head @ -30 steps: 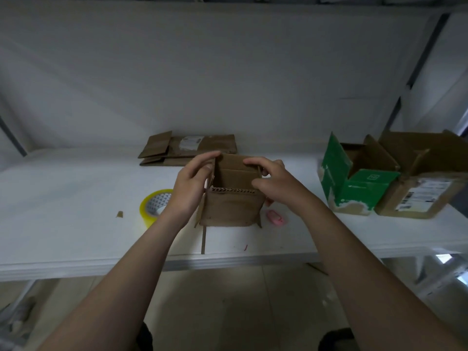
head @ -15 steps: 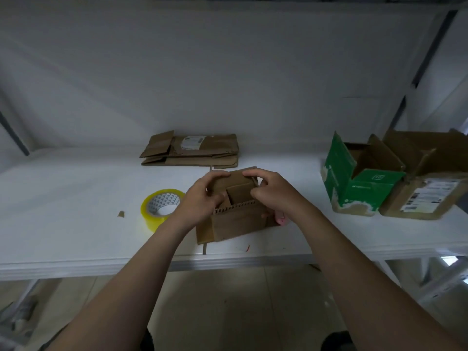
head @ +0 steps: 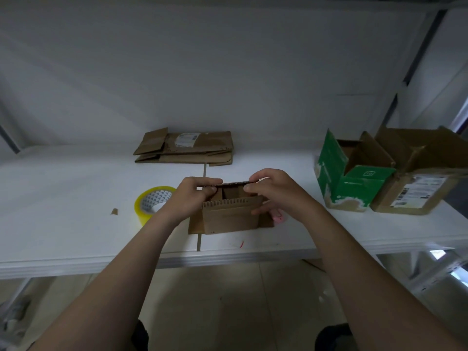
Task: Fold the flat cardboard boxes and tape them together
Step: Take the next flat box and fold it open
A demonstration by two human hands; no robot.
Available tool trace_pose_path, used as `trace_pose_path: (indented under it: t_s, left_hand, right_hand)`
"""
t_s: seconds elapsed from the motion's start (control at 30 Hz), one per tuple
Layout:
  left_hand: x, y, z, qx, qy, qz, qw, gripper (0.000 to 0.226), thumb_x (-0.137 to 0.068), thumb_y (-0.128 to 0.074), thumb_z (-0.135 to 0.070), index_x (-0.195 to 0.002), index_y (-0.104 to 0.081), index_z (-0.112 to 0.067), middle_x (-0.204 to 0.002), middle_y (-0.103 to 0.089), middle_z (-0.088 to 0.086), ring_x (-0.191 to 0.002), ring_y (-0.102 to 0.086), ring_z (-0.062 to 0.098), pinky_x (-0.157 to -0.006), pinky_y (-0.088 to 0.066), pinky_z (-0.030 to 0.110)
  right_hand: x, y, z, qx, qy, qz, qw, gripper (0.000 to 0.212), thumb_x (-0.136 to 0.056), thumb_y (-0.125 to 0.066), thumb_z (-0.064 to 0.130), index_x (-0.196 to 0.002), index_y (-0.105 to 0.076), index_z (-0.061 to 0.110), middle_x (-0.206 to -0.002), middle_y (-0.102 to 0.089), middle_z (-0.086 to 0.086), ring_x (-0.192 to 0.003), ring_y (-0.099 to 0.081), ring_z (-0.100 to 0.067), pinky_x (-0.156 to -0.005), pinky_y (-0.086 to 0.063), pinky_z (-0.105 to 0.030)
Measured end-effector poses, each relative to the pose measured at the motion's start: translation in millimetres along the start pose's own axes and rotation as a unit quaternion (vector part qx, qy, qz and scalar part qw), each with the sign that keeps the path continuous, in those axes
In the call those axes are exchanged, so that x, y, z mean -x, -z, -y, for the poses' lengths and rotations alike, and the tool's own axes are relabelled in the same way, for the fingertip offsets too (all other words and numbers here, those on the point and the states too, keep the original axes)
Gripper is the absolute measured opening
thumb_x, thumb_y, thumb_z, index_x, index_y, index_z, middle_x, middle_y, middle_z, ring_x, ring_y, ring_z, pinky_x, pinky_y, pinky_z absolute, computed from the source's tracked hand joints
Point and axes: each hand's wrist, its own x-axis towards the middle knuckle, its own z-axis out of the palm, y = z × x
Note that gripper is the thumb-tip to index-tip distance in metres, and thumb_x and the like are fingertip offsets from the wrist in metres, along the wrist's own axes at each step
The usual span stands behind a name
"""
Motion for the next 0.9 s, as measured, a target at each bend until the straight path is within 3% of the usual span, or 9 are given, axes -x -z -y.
trace_pose_path:
  t_s: [0.1, 0.2, 0.27, 0.37, 0.43, 0.53, 0.63, 0.73, 0.9]
  left_hand:
    - [6, 2, -9, 0.043, 0.066, 0.043, 0.996, 0.03, -0.104, -0.05, -0.031, -0.122, -0.073, -0.026, -0.123, -0.068, -0.005, -0.112, -0.06, 0.009, -0.102, -0.047, 0.034]
    - [10, 2, -11, 0.006, 0.064, 0.049, 0.997, 0.036, -0.103, -0.046, -0.05, -0.116, -0.073, -0.029, -0.111, -0.069, -0.008, -0.101, -0.06, 0.005, -0.098, -0.047, 0.037]
    - [13, 3, -12, -0.014, 0.062, 0.057, 0.996, 0.052, -0.1, -0.04, -0.062, -0.125, -0.07, -0.028, -0.112, -0.067, -0.01, -0.103, -0.06, 0.006, -0.097, -0.046, 0.037]
    - [13, 5, -9, 0.002, 0.068, 0.072, 0.995, 0.075, -0.087, -0.035, -0.079, -0.133, -0.066, -0.03, -0.126, -0.064, -0.01, -0.116, -0.057, 0.011, -0.106, -0.042, 0.04]
    - [13, 6, -9, -0.004, 0.057, 0.072, 0.996, 0.079, -0.079, -0.037, -0.083, -0.125, -0.07, -0.029, -0.119, -0.068, -0.009, -0.11, -0.061, 0.012, -0.103, -0.047, 0.041]
    - [14, 5, -9, -0.011, 0.028, 0.064, 0.997, 0.07, -0.078, -0.039, -0.077, -0.107, -0.075, -0.024, -0.101, -0.074, -0.002, -0.095, -0.067, 0.012, -0.089, -0.055, 0.04]
    - [8, 3, 0, -0.016, -0.002, 0.01, 1.0, 0.063, -0.085, -0.053, -0.069, -0.106, -0.079, -0.016, -0.099, -0.077, 0.005, -0.092, -0.071, 0.021, -0.086, -0.058, 0.049]
    - [0, 0, 12, -0.078, -0.017, -0.019, 0.997, 0.033, -0.087, -0.073, -0.051, -0.114, -0.076, -0.032, -0.114, -0.072, -0.009, -0.104, -0.065, 0.013, -0.087, -0.058, 0.04]
    - [-3, -3, 16, -0.102, -0.024, -0.05, 0.993, 0.027, -0.083, -0.082, -0.036, -0.11, -0.077, -0.033, -0.114, -0.071, -0.007, -0.101, -0.065, 0.016, -0.08, -0.055, 0.032]
  right_hand:
    - [2, -3, -2, 0.016, 0.012, -0.048, 0.999, 0.024, -0.089, -0.075, 0.013, -0.11, -0.065, 0.014, -0.105, -0.058, -0.013, -0.066, -0.067, -0.021, -0.049, -0.057, -0.029]
    - [3, -8, -4, 0.076, 0.05, -0.079, 0.993, 0.019, -0.096, -0.068, 0.03, -0.099, -0.074, 0.012, -0.099, -0.069, -0.004, -0.079, -0.07, -0.022, -0.053, -0.061, -0.032]
    - [6, -9, -2, 0.131, 0.054, -0.083, 0.986, 0.033, -0.097, -0.063, 0.045, -0.092, -0.077, 0.015, -0.087, -0.072, 0.0, -0.067, -0.07, -0.017, -0.05, -0.057, -0.025]
    - [11, -8, 0, 0.131, 0.059, -0.055, 0.988, 0.032, -0.097, -0.064, 0.044, -0.096, -0.076, 0.014, -0.078, -0.068, 0.003, -0.045, -0.061, -0.001, -0.038, -0.041, -0.014]
    - [13, -6, 1, 0.114, 0.071, -0.036, 0.99, 0.027, -0.096, -0.066, 0.04, -0.098, -0.075, 0.014, -0.086, -0.07, 0.0, -0.04, -0.057, 0.004, -0.044, -0.05, -0.019]
    - [10, -4, -1, 0.111, 0.082, -0.021, 0.99, 0.024, -0.093, -0.069, 0.042, -0.093, -0.074, 0.019, -0.094, -0.07, 0.003, -0.056, -0.067, -0.004, -0.057, -0.06, -0.027]
    - [3, -1, -7, 0.101, 0.084, -0.026, 0.991, 0.013, -0.09, -0.075, 0.033, -0.09, -0.075, 0.02, -0.1, -0.069, 0.003, -0.078, -0.071, -0.019, -0.055, -0.061, -0.029]
    - [-5, -1, -15, 0.094, 0.073, -0.051, 0.992, 0.01, -0.088, -0.077, 0.013, -0.097, -0.076, 0.015, -0.106, -0.066, -0.004, -0.083, -0.068, -0.023, -0.052, -0.058, -0.025]
    - [-10, -3, -18, 0.126, 0.081, -0.058, 0.987, 0.015, -0.087, -0.078, 0.012, -0.102, -0.077, 0.012, -0.102, -0.065, -0.001, -0.079, -0.066, -0.019, -0.053, -0.057, -0.023]
